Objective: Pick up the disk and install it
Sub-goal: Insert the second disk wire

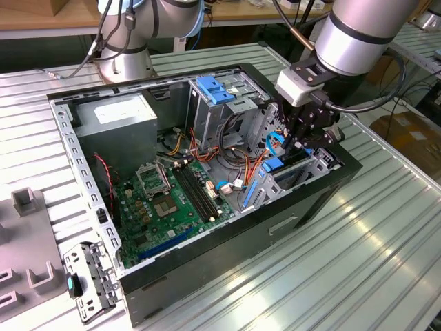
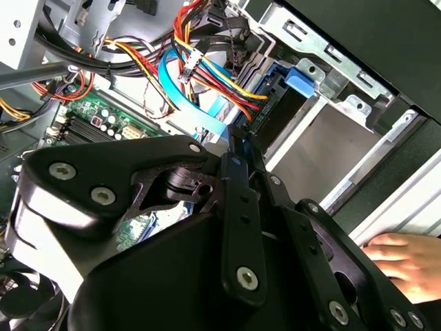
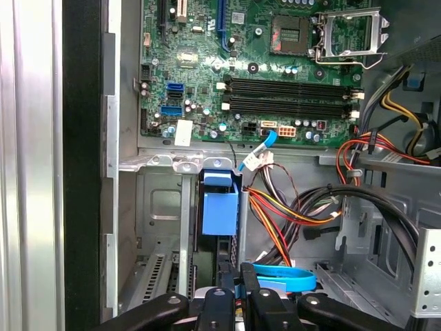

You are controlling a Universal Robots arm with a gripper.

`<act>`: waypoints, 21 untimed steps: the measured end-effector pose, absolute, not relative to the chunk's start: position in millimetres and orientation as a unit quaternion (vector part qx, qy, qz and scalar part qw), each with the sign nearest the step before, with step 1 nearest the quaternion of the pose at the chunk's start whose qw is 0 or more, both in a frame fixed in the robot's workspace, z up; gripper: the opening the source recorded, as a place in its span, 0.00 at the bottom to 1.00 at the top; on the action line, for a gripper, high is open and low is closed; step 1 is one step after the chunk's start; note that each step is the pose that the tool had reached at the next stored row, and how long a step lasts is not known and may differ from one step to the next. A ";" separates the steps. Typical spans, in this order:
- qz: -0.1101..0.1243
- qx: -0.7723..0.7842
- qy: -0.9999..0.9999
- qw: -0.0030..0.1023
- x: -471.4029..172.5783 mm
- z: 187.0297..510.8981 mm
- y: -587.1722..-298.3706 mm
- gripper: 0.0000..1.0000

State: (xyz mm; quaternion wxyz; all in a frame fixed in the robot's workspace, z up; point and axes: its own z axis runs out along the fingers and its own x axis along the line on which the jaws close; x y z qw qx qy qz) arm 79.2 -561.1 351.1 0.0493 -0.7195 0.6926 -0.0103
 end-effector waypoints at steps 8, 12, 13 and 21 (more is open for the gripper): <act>-0.010 -0.719 0.693 0.050 79.2 351.0 -561.6 0.16; -0.011 -0.719 0.693 0.052 76.8 350.5 -563.5 0.16; -0.011 -0.719 0.693 0.052 76.6 350.1 -563.5 0.16; -0.011 -0.713 0.699 0.053 77.2 348.8 -563.8 0.16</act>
